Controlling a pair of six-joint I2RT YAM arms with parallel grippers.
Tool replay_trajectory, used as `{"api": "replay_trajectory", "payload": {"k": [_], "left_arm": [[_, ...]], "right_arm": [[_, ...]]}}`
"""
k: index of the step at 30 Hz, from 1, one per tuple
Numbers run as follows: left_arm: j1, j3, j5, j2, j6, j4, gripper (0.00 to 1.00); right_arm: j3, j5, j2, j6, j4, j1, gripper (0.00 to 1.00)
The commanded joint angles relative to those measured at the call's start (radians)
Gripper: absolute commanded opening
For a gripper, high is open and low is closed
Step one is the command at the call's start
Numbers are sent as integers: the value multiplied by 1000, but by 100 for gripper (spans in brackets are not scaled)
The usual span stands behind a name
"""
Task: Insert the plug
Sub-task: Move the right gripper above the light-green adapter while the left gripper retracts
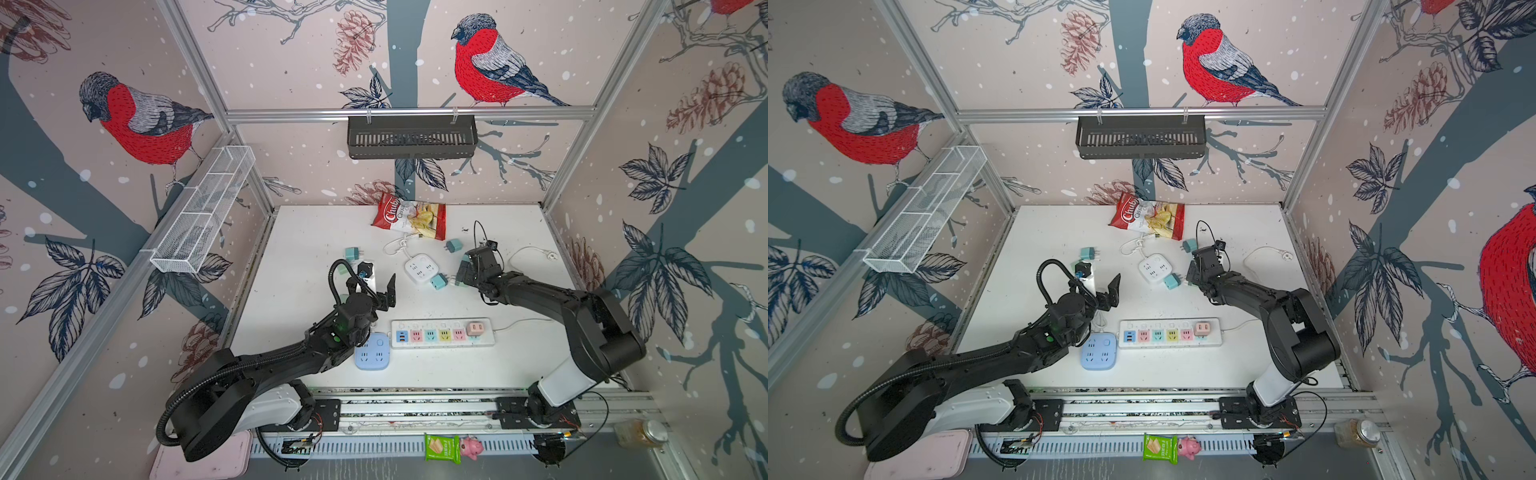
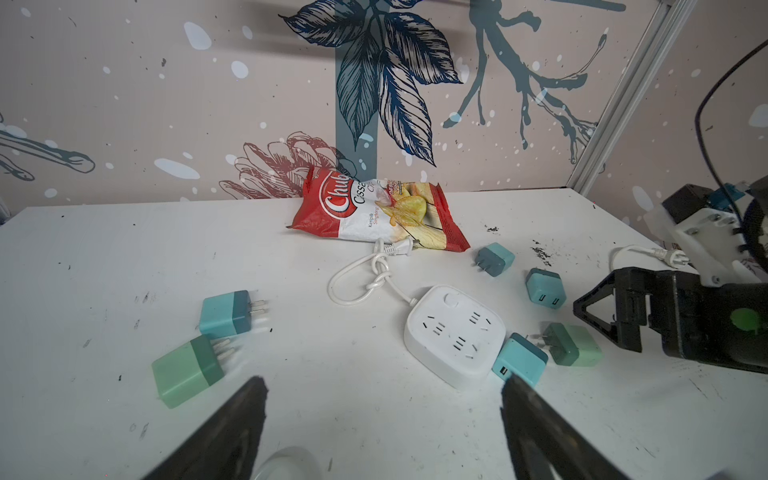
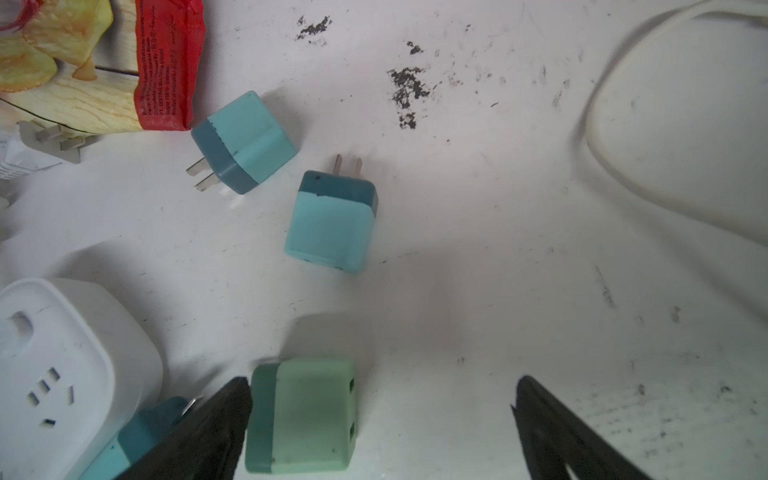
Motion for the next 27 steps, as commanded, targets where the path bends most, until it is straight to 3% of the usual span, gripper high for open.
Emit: {"api": "replay_trajectory", "payload": {"k": [1,15,27], "left_arm": [[1,5,-4,0,-9,50,88],[1,10,-2,-1,-7,47,87],[0,12,3,-1,-3,42,87]], "right_arm": [[37,17,40,11,-44,4,100],[104,73,148,14,-94,23,100],[0,91,81,26,-75,38,100]]}}
